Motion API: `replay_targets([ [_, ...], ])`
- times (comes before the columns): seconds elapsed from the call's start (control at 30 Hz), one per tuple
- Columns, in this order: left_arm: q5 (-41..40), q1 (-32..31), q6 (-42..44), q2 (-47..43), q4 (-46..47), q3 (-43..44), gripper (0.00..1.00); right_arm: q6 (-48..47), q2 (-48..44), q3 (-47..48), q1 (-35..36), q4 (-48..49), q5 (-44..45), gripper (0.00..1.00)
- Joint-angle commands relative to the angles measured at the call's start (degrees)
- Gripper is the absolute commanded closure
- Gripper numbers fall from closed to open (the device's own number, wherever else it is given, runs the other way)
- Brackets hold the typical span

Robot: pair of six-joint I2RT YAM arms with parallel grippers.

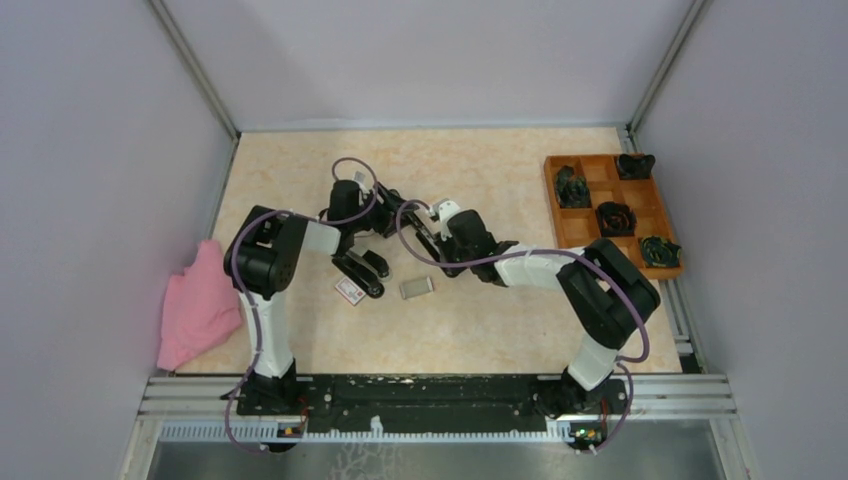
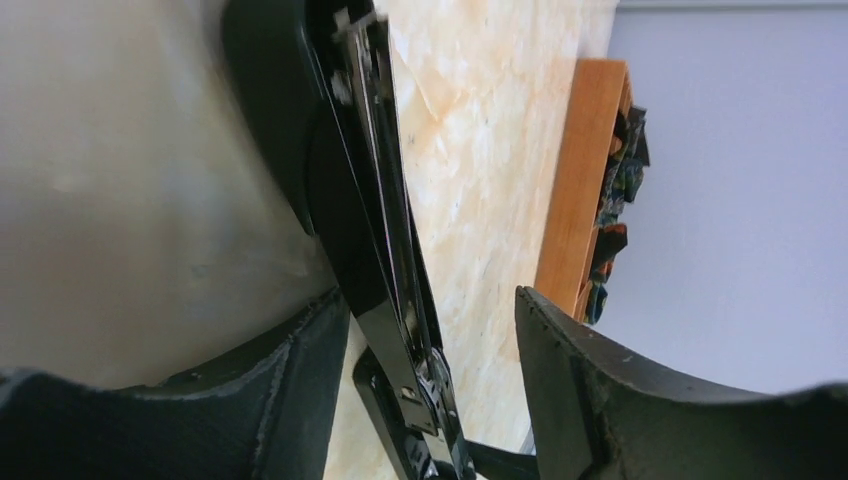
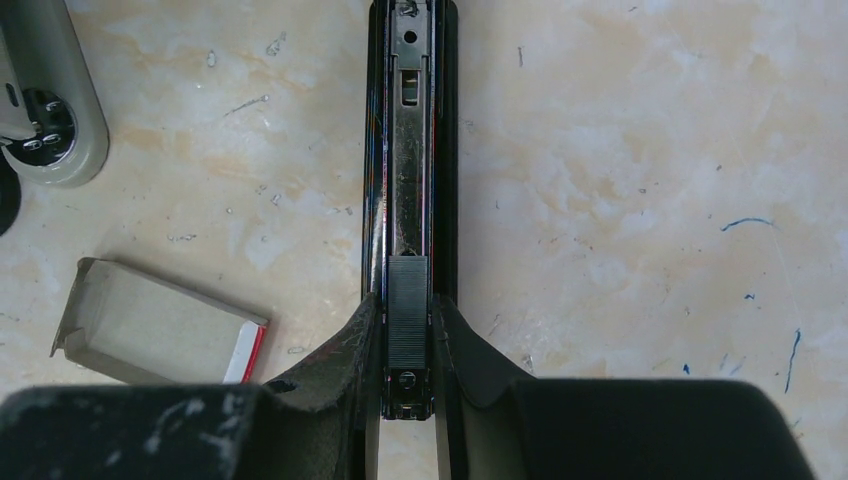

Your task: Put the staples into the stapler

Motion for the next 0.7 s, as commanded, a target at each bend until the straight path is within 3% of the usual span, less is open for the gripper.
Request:
replay_targets([
  [0.0,0.62,2.67,2.05,-0.76,11.8,-1.94,0.35,-1.6,1.31,2.17,1.8,-0.46,-2.81,1.0],
  [0.47,2.64,2.56,14.7,-5.79,20.03,-3.66,0.45,-2.88,1.38,1.7,3.06,1.04,-2.72,1.0],
  [0.67,-1.39,1.81,25.89,-13.64,15.34,-7.25,0.49,-3.37,0.88,0.94,3.38,2.53,-2.2,1.0],
])
